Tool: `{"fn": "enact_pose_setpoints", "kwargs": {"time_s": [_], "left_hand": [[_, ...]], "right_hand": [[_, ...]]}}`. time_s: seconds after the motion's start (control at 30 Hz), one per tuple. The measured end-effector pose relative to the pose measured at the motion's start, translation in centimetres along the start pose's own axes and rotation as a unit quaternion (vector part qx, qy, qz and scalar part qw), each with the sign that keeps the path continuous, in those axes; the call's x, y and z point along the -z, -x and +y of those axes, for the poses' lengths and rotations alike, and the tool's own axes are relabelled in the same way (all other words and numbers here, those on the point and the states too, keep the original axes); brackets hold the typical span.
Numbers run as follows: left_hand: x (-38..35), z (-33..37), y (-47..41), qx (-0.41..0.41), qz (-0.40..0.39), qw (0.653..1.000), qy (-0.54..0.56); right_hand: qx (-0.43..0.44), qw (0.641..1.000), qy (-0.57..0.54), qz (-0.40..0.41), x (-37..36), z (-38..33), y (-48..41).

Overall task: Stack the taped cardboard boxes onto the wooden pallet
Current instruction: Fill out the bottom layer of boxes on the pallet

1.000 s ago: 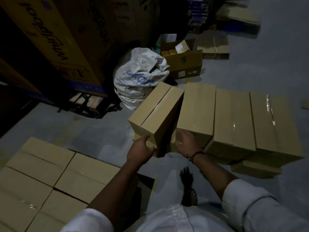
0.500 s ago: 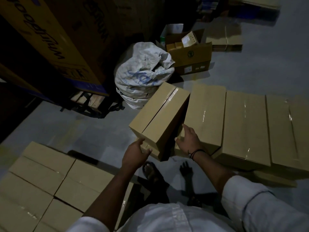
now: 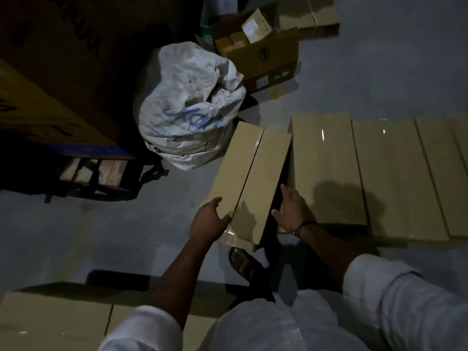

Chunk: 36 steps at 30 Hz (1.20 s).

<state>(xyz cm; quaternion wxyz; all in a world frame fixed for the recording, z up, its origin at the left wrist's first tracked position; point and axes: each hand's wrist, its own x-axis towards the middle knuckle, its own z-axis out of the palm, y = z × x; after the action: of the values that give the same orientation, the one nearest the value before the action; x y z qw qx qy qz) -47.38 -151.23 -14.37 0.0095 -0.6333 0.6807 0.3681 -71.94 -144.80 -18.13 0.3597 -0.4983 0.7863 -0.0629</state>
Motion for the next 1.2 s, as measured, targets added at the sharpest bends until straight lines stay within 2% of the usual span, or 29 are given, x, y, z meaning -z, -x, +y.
{"fn": "enact_pose_setpoints", "kwargs": {"time_s": [0.27,0.47,0.6,0.7,0.8,0.97,1.1,1.2], "left_hand": [[-0.1,-2.3,-11.5,-0.044,-0.061,0.992,-0.1],[-3.7,-3.8,-19.6,-0.102,-0.109,0.967,-0.206],[-6.1,-4.9,-23.5,-0.11,-0.136,0.958,-0.227],[-7.5,-6.0,-25.7,-0.118,-0.157,0.958,-0.209],[-8.3,-6.8,-26.2,-0.131,-0.146,0.964,-0.179],[-7.9,-5.7,-24.4,-0.143,-0.131,0.96,-0.201],[-5.8,-3.6,-20.7,-0.137,-0.122,0.958,-0.221],[-3.2,-2.3,-16.7,-0.116,-0.115,0.966,-0.201]], "right_hand": [[-0.082,0.996,0.023,0.011,-4.7,-1.8,-6.0],[-0.102,0.995,-0.012,-0.005,-8.8,-1.3,-12.1],[-0.093,0.996,0.005,-0.003,-11.0,-0.2,-15.4],[-0.099,0.995,-0.023,0.007,-12.0,0.3,-16.9],[-0.104,0.993,-0.051,0.011,-12.8,0.3,-17.6],[-0.103,0.993,-0.059,0.018,-12.5,0.6,-16.5],[-0.104,0.993,-0.059,0.013,-9.6,-0.6,-13.6],[-0.078,0.997,-0.019,0.019,-6.8,-2.4,-10.9]]}}
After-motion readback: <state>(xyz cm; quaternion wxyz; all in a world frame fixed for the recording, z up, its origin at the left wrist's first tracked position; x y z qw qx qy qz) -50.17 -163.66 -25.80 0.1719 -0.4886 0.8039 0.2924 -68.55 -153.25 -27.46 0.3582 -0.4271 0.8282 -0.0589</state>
